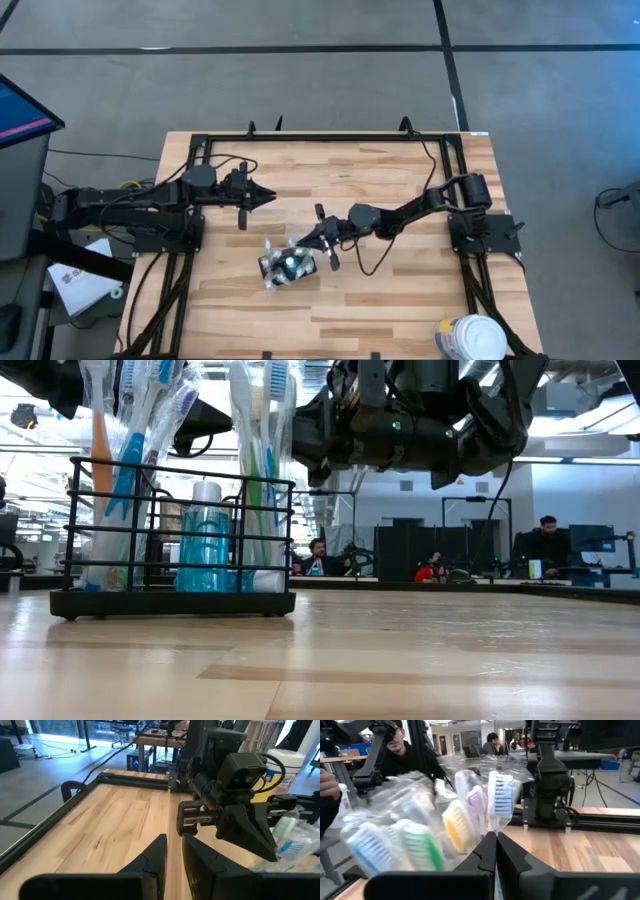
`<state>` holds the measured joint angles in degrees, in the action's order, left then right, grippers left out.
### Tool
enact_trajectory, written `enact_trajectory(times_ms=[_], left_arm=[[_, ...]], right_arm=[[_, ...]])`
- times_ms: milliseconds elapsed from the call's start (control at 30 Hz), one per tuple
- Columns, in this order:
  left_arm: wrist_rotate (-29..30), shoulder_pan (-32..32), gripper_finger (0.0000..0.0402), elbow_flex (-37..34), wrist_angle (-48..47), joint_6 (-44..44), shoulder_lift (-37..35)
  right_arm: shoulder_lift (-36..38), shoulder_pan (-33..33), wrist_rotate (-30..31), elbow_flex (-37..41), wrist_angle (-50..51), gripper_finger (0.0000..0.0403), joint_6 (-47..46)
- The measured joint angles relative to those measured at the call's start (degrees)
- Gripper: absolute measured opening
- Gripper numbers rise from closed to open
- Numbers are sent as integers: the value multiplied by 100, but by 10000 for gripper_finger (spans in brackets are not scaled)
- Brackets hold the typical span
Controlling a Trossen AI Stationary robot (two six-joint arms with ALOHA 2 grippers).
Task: Pick & Place toothbrushing station
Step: Put the white blue toothbrush into the black toothbrush rack
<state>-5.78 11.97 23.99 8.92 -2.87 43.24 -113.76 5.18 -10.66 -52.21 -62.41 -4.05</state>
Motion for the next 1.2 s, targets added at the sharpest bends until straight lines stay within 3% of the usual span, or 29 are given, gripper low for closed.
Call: enact_trajectory(times_ms=[1033, 1200], left_arm=[[16, 0, 53, -62, 57, -42, 1], [16, 0, 53, -62, 55, -42, 1]], right_arm=[[75, -32, -16, -11, 1122, 0, -45], [59, -37, -2, 2, 1229, 19, -63]])
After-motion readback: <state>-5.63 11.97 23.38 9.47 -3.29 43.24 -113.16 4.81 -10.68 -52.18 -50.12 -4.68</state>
